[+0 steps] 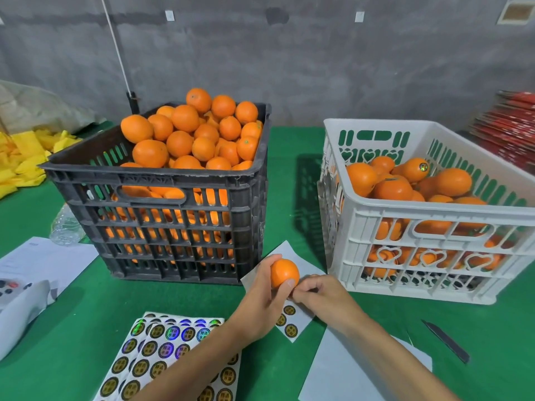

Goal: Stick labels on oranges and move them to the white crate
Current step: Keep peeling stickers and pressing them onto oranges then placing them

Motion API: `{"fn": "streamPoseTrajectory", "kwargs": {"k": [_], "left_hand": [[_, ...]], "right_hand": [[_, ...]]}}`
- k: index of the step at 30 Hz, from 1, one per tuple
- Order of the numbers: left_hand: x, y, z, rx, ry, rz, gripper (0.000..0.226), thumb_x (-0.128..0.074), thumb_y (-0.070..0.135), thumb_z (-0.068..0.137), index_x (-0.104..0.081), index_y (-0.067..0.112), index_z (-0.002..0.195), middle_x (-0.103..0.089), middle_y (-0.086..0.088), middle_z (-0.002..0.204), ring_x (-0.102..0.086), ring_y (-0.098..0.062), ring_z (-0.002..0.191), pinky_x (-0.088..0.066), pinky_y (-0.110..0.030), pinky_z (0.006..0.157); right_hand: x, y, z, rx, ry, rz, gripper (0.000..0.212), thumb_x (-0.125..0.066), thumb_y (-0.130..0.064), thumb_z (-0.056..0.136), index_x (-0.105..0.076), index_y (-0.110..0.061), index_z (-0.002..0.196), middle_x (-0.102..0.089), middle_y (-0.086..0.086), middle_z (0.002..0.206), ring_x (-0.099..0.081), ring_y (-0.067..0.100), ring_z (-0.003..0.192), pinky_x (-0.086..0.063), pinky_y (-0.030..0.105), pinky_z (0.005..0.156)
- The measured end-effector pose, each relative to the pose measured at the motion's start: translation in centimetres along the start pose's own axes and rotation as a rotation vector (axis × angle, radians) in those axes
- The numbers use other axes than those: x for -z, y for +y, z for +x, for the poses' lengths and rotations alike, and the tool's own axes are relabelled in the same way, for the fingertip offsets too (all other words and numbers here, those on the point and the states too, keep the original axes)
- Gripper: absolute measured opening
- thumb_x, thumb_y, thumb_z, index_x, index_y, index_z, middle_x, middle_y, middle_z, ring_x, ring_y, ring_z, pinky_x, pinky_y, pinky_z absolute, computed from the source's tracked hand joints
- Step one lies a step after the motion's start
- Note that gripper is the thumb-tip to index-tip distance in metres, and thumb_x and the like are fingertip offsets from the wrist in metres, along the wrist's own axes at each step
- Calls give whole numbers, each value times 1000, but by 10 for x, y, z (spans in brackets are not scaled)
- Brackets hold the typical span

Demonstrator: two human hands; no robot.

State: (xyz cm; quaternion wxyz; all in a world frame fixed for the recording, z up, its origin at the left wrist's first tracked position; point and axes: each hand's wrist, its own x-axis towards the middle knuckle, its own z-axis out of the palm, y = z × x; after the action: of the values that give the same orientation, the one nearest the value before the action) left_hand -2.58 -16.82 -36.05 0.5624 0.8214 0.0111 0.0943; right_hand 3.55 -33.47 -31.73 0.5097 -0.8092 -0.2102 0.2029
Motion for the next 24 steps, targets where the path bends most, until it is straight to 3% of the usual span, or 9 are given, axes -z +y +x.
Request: {"fn": "streamPoseTrajectory", "kwargs": {"k": [3,6,10,14,17,21,24], "left_hand": [[1,1,0,15,-4,-39,60,-52,67,94,-25,49,144,-47,6,130,-65,-14,110,-57,-35,92],[1,1,1,21,9,-41,57,-51,66,95,-25,48,143,-48,6,129,-62,-16,112,-55,-32,94],[1,2,0,16,15,-26,56,-48,67,96,-24,48,142,-47,8,127,-60,-13,111,-52,-26,92],[2,2,1,16,15,-26,57,-48,67,96,-23,48,143,-48,6,129,-60,-13,113,-53,-27,94],[3,3,1,8,15,-23,53,-48,63,98,-24,47,142,-47,8,130,-59,-10,115,-51,-24,95],[3,5,0,3,22,-19,52,-48,64,98,-25,48,141,-46,13,131,-58,-5,115,-48,-13,90],[3,4,0,8,36,-12,55,-48,68,95,-24,50,141,-45,12,132,-58,-8,116,-50,-21,94]], "right_hand": [[-6,2,-5,97,-10,-177,11,-73,-38,77,-80,-30,80,-65,-12,92,-63,10,88,-53,38,88],[-7,11,-10,176,-35,-266,39,-75,-64,65,-77,-36,92,-61,-17,96,-56,7,80,-52,34,81],[-4,19,-10,344,1,-396,29,-78,-54,79,-76,-33,99,-60,-20,99,-52,9,71,-43,26,77],[-1,19,-10,506,10,-571,34,-69,-59,86,-78,-30,103,-60,-20,101,-44,-9,72,-33,18,77],[2,20,-11,500,-26,-589,47,-66,-70,82,-78,-32,107,-57,-21,104,-45,-10,80,-37,17,80],[4,20,-9,504,-44,-535,30,-73,-51,88,-79,-28,106,-58,-19,103,-57,6,95,-47,31,88],[1,20,-9,445,-20,-362,13,-78,-37,88,-81,-29,97,-62,-17,99,-61,10,95,-52,30,80]]}}
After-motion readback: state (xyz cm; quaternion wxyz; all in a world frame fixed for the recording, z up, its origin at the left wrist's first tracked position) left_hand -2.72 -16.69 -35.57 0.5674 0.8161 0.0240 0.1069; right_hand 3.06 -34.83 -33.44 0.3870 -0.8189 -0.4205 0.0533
